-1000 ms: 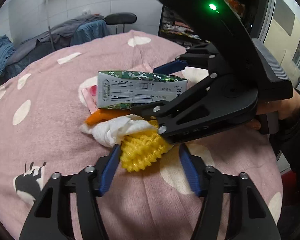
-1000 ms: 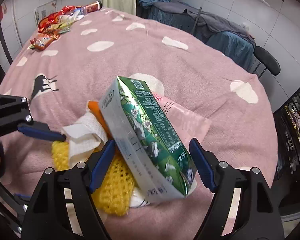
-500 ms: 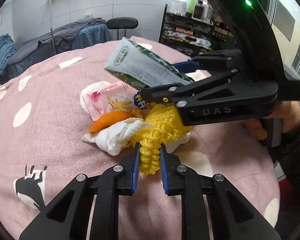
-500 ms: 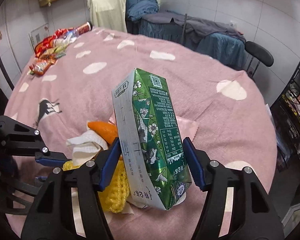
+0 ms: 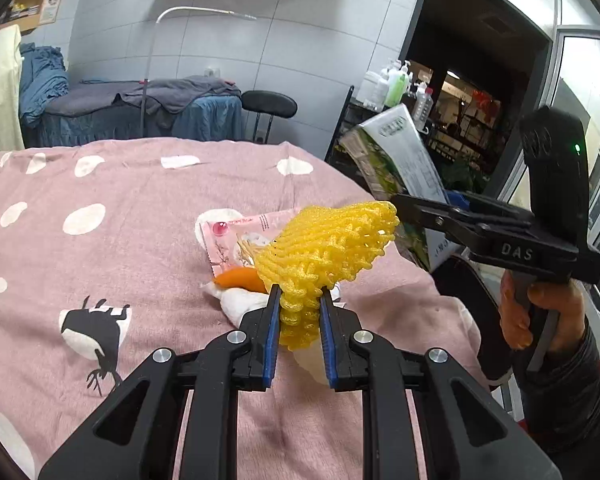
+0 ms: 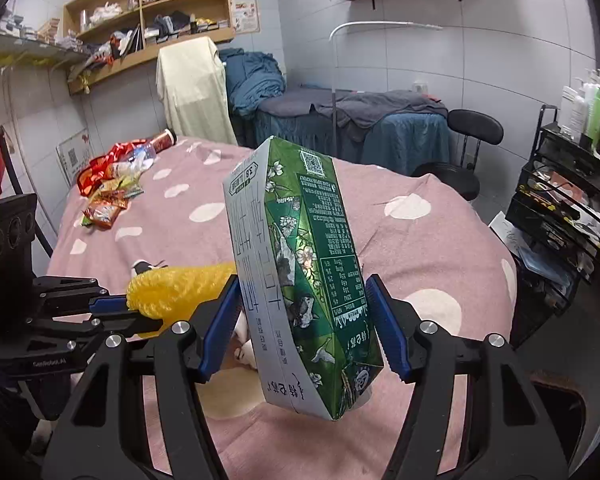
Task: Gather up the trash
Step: 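Carry the green juice carton over the bin and open the right tool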
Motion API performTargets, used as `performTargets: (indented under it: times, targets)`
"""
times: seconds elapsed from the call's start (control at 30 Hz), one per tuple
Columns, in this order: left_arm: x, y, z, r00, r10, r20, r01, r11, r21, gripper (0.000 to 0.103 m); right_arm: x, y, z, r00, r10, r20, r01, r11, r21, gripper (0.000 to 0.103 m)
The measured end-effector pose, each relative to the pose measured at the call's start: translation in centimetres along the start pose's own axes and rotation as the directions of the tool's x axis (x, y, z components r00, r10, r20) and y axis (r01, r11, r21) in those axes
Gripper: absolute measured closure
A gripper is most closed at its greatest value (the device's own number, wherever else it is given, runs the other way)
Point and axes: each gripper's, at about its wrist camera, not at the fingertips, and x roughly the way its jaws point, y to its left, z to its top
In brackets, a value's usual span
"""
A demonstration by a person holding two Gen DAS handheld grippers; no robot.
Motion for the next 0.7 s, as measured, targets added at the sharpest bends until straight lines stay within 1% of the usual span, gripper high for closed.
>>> performTargets:
  times: [0.03,0.27,0.4,0.57,0.67,0.7]
  targets:
    - [-0.5,-0.3,-0.3,1.000,0.000,0.010,0.000,1.000,-0.001,0.085,-0.6,0.0,-0.2,1.000,0.000,0.010,0.000,1.000,0.011,0.040]
    - [-3.0,-1.3,0.2,0.996,-0.026,0.088,0.027,1.000,-0.016,0.085,-4.3,-0.5,-1.9,0.998,-0.009,0.059,0.005,0.998,0.063,0.040]
    - [-3.8,-2.3,0.7,0.991,-0.060,0.121,0.062,0.998,-0.006,0.085,-6.3,-1.3,-3.0,0.996,-0.018,0.088,0.008,0.993,0.116,0.040]
    - [-3.9,-3.6,0.9,0.986,-0.097,0.134,0.096,0.995,0.014,0.085,-8.4,-1.9,-4.4,0.992,-0.045,0.115,0.027,0.988,0.154,0.040]
    - [-3.4,-4.6,1.0,0.983,-0.132,0.125,0.131,0.991,0.019,0.085,-9.9,-2.6,-5.5,0.990,-0.066,0.128,0.041,0.981,0.187,0.040]
    - [-3.1,-5.1,1.0,0.983,-0.140,0.122,0.138,0.990,0.026,0.085,-10.6,-3.0,-6.1,0.987,-0.085,0.133,0.057,0.977,0.205,0.040]
